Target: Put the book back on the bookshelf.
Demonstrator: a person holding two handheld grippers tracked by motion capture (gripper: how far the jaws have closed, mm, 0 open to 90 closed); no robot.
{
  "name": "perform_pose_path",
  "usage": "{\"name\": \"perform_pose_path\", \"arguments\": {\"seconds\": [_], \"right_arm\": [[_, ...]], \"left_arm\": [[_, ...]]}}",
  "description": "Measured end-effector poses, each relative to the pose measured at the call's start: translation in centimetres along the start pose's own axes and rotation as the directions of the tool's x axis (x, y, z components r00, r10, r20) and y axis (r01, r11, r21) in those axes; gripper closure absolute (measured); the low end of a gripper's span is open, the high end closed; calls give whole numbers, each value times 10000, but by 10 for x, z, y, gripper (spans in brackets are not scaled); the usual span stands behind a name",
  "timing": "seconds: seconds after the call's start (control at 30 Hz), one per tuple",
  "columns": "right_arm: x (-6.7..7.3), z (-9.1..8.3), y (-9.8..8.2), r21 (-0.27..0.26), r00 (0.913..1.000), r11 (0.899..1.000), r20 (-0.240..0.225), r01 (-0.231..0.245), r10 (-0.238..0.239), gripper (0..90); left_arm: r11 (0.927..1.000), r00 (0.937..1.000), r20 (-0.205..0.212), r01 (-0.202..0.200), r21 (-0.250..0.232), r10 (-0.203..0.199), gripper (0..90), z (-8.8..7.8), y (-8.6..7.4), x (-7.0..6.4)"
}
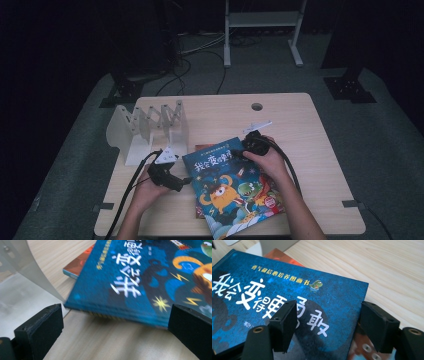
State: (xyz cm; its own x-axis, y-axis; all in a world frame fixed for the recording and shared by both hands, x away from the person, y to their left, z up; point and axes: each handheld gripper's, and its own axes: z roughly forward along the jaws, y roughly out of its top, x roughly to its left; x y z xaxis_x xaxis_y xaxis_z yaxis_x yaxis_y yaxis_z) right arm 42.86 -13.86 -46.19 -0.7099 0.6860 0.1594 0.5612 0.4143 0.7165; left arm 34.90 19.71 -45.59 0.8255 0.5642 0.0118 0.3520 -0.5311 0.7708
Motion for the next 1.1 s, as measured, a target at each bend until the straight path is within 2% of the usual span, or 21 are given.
{"name": "perform_pose_path", "arguments": {"seconds": [0.13, 0.3, 0.4, 0.5, 0.53, 0.6, 0.67, 0.8, 0.83, 0.93, 1.1], "right_arm": [[8, 6, 3, -69, 9994, 9998, -265, 199, -201, 302], [17, 13, 8, -24, 9983, 9993, -450, 380, -381, 302], [25, 17, 12, 6, 9963, 9982, -621, 597, -596, 304], [27, 16, 12, 84, 9967, 9979, -498, 642, -637, 338], [28, 13, 12, 89, 9965, 9971, -365, 756, -752, 363], [27, 5, 10, -48, 9969, 9971, -231, 756, -757, 356], [25, -4, 6, -124, 9973, 9977, -284, 673, -677, 346], [18, -27, -7, -295, 9972, 9968, -51, 741, -743, 352], [18, -27, -7, -295, 9972, 9968, -51, 741, -743, 352], [14, -47, -21, -432, 9981, 9972, 126, 613, -608, 355], [12, -64, -37, -560, 9983, 9970, 251, 540, -526, 356]], "left_arm": [[9998, 9998, -6, 197, -101, -197, 0, -1, -1, 3], [9993, 9991, 248, 349, -128, -345, 0, 2, -2, 2], [9995, 9986, 440, 305, 97, -309, 0, 6, -3, -1], [9991, 9971, 643, 398, 162, -408, 0, 7, -4, -3], [9988, 9963, 732, 447, 181, -459, 0, 8, -5, -3], [9987, 9953, 839, 472, 204, -487, 0, 8, -5, -4], [9985, 9954, 810, 502, 222, -518, 0, 8, -5, -5], [9982, 9950, 809, 565, 203, -579, 0, 8, -5, -5], [9980, 9949, 812, 589, 209, -604, 0, 8, -5, -5], [9980, 9950, 789, 603, 209, -618, 0, 8, -6, -5], [9979, 9949, 791, 613, 207, -628, 0, 8, -6, -5]]}}
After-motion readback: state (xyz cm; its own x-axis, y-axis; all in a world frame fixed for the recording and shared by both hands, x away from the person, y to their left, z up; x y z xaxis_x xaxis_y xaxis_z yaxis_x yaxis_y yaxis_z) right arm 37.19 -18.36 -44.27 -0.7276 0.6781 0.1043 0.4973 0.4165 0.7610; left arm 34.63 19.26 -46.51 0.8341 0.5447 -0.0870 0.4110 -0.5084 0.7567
